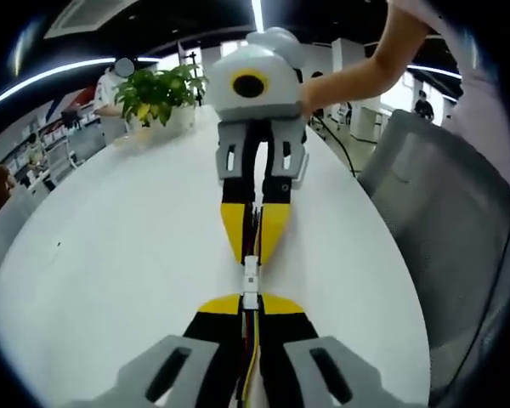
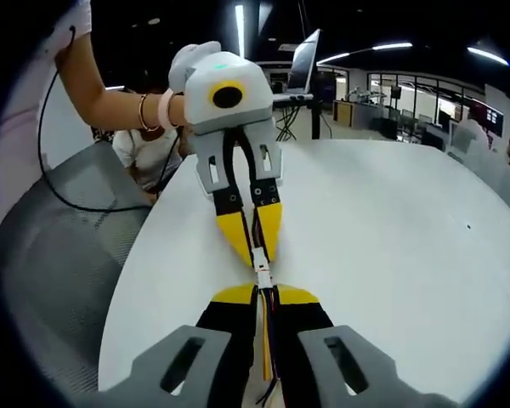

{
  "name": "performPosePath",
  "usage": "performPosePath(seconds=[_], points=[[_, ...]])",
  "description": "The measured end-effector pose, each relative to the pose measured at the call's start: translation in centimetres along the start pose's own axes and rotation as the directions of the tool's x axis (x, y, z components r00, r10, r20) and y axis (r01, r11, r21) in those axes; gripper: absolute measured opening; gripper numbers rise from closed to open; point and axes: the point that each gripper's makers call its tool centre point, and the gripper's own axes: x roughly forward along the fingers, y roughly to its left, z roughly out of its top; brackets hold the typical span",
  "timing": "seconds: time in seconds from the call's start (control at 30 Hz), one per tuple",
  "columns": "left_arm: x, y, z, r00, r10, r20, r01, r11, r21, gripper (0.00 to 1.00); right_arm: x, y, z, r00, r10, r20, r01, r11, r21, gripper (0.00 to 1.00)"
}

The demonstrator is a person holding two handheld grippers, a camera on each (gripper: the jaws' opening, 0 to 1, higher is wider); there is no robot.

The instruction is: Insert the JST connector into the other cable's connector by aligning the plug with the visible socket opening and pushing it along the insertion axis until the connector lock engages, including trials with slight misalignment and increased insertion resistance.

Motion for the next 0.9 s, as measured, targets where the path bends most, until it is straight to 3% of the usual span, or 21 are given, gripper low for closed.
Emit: performPosePath(seconds=[0.53, 0.9], points=[[-0.23, -0.11, 0.18, 1.000, -0.014, 0.011, 0.014, 1.000, -0.018, 0.00, 0.10, 0.10, 0.01, 1.000, 0.000, -0.008, 0.000, 1.000, -0.021, 0.04], [-0.05, -0.59, -0.11, 0.999, -0.039, -0.023, 0.039, 0.999, -0.024, 0.00, 0.18, 0.64, -0.24, 0.999, 0.006, -0.040, -0.009, 0.997, -0.072, 0.03]])
